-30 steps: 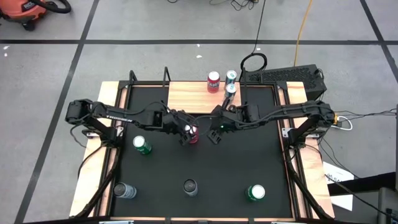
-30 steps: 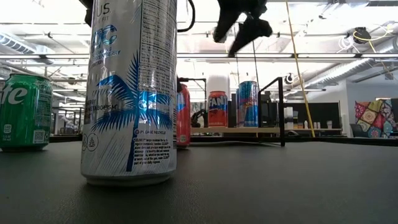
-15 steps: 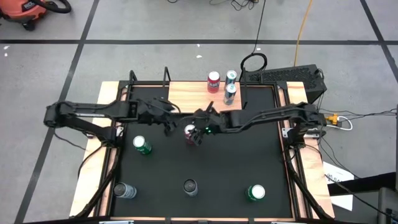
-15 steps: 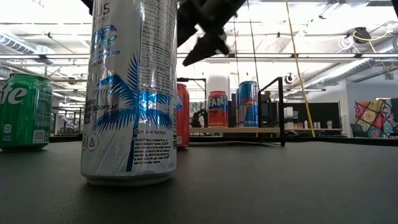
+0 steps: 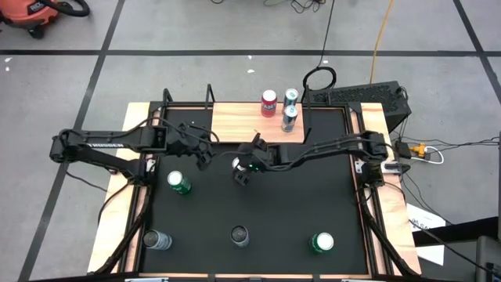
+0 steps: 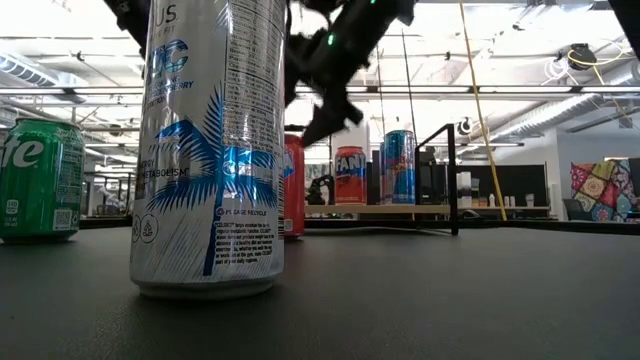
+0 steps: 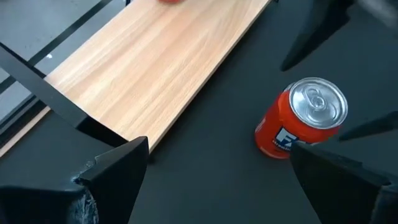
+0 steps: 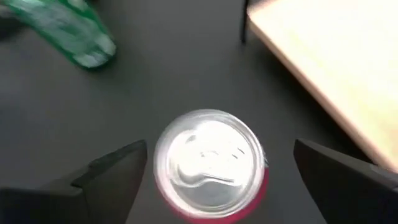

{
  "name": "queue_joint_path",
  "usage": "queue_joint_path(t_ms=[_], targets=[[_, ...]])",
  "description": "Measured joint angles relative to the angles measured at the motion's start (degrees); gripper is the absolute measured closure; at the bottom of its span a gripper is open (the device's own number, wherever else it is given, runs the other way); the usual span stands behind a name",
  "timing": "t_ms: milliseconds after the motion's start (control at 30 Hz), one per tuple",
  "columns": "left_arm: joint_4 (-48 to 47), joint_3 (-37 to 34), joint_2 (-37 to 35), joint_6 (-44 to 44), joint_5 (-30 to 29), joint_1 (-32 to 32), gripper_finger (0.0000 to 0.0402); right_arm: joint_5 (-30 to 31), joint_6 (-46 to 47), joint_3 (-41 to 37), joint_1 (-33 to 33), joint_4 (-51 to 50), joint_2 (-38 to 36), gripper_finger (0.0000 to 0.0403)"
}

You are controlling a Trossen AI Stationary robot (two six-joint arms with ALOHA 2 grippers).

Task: Place canned beverage on shelf
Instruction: Put the red soda can on the shelf aligned with the other red soda can

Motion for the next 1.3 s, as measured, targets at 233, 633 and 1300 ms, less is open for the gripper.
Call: queue_joint_path(t_ms=[233,633,1300], targets=[[-0.27,-0.15,0.02,-1.39,-0.09,0.00,0.0010,0.91,6.51,-0.02,0.02,-0.40,2.94,0.0017],[-0.31,-0.16,0.02,-1.36,-0.46,0.00,0.0010,1.81,3.61,0.02,-0.48,-0.41,2.32,0.0124],[-0.24,-0.16,0.02,-1.45,-1.38,0.00,0.0010,-8.94,-21.14,-0.10,-9.01,-13.74,-10.68,0.0133]])
